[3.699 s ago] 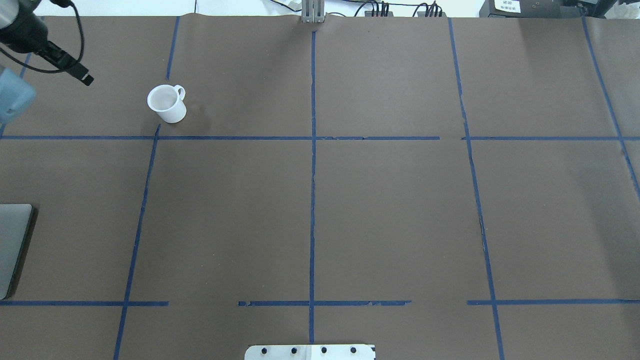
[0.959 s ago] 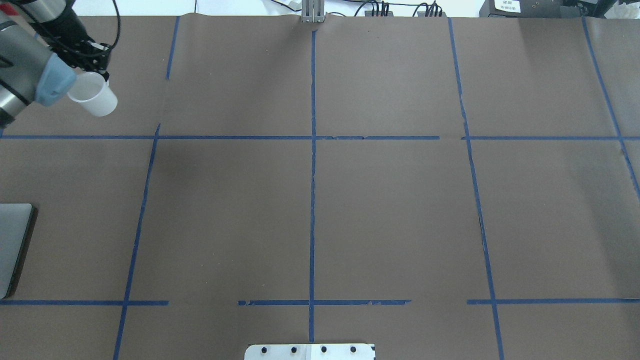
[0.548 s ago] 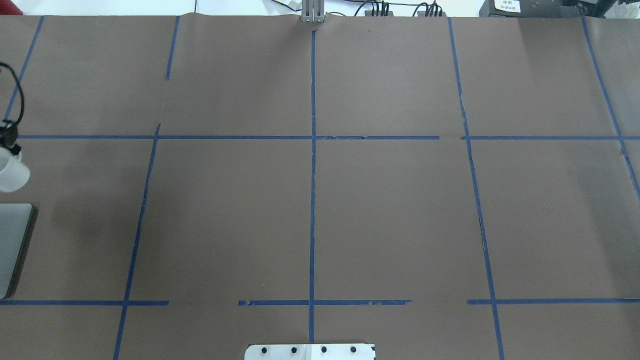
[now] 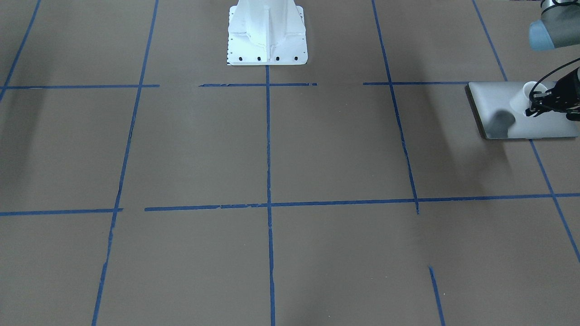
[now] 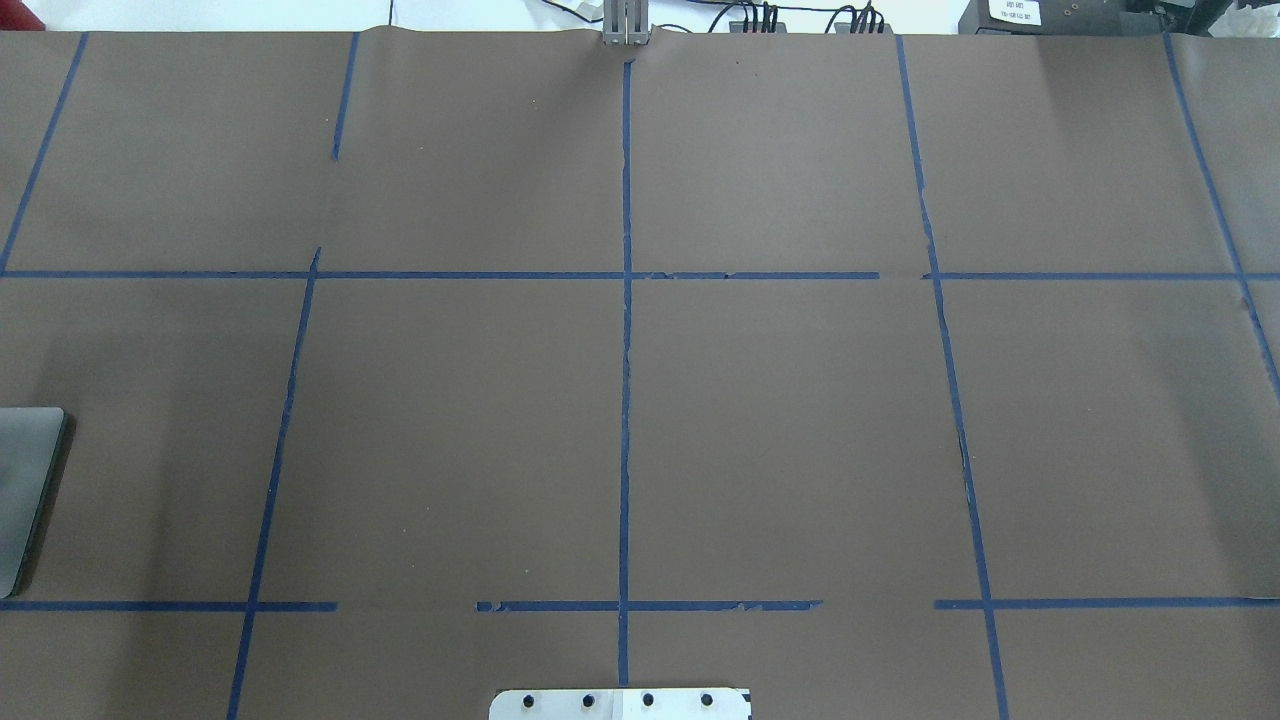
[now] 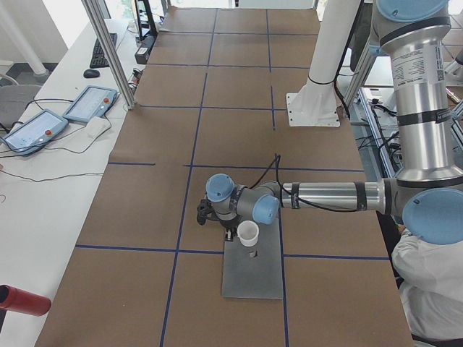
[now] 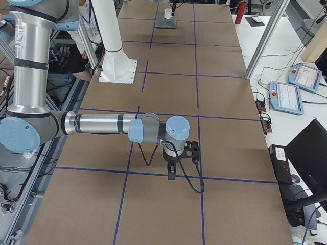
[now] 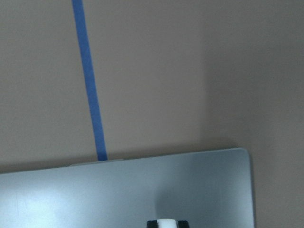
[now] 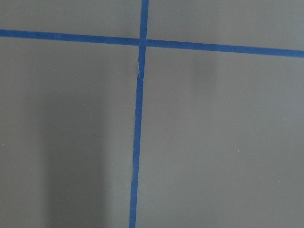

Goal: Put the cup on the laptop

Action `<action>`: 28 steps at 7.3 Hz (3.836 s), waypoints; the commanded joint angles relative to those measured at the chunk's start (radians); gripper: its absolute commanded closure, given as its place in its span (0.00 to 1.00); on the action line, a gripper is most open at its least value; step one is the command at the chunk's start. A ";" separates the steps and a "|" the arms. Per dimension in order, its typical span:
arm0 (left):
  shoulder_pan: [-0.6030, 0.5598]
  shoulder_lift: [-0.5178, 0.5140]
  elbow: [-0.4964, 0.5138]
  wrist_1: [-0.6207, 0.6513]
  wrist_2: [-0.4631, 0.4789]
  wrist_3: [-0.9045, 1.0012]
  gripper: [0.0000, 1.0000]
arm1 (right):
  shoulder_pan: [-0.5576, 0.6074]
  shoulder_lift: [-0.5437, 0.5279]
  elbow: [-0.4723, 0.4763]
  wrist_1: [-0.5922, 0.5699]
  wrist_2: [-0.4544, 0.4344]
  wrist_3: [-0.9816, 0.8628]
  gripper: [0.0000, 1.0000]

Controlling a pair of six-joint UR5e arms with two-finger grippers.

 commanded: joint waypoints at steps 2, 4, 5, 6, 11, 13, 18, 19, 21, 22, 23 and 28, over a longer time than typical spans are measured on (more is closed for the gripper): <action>0.002 0.028 0.146 -0.255 0.001 -0.110 1.00 | 0.000 0.000 0.000 0.000 -0.001 0.000 0.00; 0.007 0.028 0.165 -0.296 0.001 -0.149 0.84 | 0.000 0.000 0.000 0.000 -0.001 0.000 0.00; 0.005 0.030 0.164 -0.296 0.000 -0.150 0.41 | 0.000 0.000 0.000 0.000 -0.001 0.000 0.00; 0.005 0.028 0.155 -0.290 -0.002 -0.149 0.00 | 0.000 0.000 0.000 0.000 0.000 0.000 0.00; -0.040 0.021 0.110 -0.254 -0.026 -0.068 0.00 | 0.000 0.000 0.000 0.000 0.000 0.000 0.00; -0.182 -0.002 0.070 0.004 -0.042 0.181 0.00 | 0.000 0.000 0.001 0.000 0.000 0.000 0.00; -0.344 -0.057 -0.071 0.320 -0.043 0.382 0.00 | 0.000 0.000 0.000 0.002 0.000 0.000 0.00; -0.346 -0.061 -0.076 0.322 -0.042 0.382 0.00 | 0.000 0.000 0.001 0.000 0.000 0.000 0.00; -0.346 -0.062 -0.112 0.316 -0.043 0.388 0.00 | 0.000 0.000 0.000 0.000 0.000 0.000 0.00; -0.344 -0.068 -0.109 0.310 -0.042 0.388 0.00 | 0.000 0.000 0.000 0.000 0.000 0.000 0.00; -0.344 -0.068 -0.112 0.294 -0.042 0.389 0.00 | 0.000 0.000 0.000 0.000 0.000 0.000 0.00; -0.344 -0.065 -0.123 0.294 -0.040 0.388 0.00 | 0.000 0.000 0.000 0.000 0.000 0.000 0.00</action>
